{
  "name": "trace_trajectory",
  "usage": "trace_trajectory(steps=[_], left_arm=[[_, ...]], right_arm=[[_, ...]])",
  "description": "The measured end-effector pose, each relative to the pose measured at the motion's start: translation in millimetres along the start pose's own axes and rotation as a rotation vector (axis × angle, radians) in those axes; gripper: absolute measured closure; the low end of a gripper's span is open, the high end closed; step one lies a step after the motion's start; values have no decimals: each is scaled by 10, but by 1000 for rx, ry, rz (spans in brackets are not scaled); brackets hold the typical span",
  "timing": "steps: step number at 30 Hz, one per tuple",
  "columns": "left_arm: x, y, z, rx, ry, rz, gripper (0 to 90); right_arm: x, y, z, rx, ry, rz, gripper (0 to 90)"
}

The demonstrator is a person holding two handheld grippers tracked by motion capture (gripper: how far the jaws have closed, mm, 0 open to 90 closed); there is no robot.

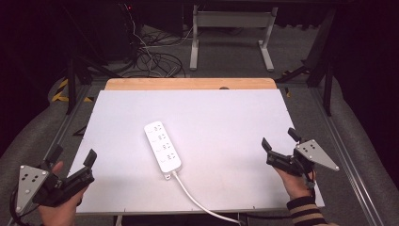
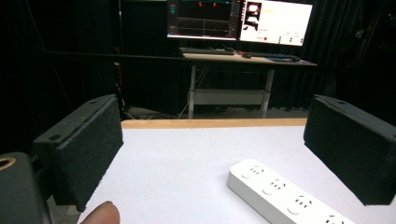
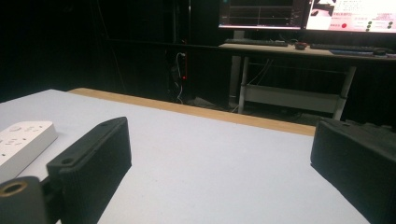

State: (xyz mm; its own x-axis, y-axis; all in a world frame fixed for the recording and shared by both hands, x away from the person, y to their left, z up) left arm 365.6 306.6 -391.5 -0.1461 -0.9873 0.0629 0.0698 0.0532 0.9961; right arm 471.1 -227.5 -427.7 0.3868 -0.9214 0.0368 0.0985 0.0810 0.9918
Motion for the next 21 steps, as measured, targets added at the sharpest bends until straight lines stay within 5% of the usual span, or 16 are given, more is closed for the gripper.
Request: trace_trajectory(steps=[17,21], left_arm=[[27,16,3,12,-10,3,64],[30,66,53,42,-25,9,188]], right_arm=[[-23,3,4,0,7,15,57],[-29,0,2,-2,8,21,57]])
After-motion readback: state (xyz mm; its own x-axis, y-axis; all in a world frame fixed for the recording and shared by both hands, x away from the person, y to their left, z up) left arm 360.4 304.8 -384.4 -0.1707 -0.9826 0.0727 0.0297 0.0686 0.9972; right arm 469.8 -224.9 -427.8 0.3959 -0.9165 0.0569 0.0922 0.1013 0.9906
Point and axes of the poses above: each handheld gripper's, and its own axes: z roughly backward along the jaws, y roughly out of its top, x roughly to its right, the point moved 7 cm from there along -z, roughly forward along the jaws, and after that the axes turned 2 degrees about -x, right-handed, at the moved point
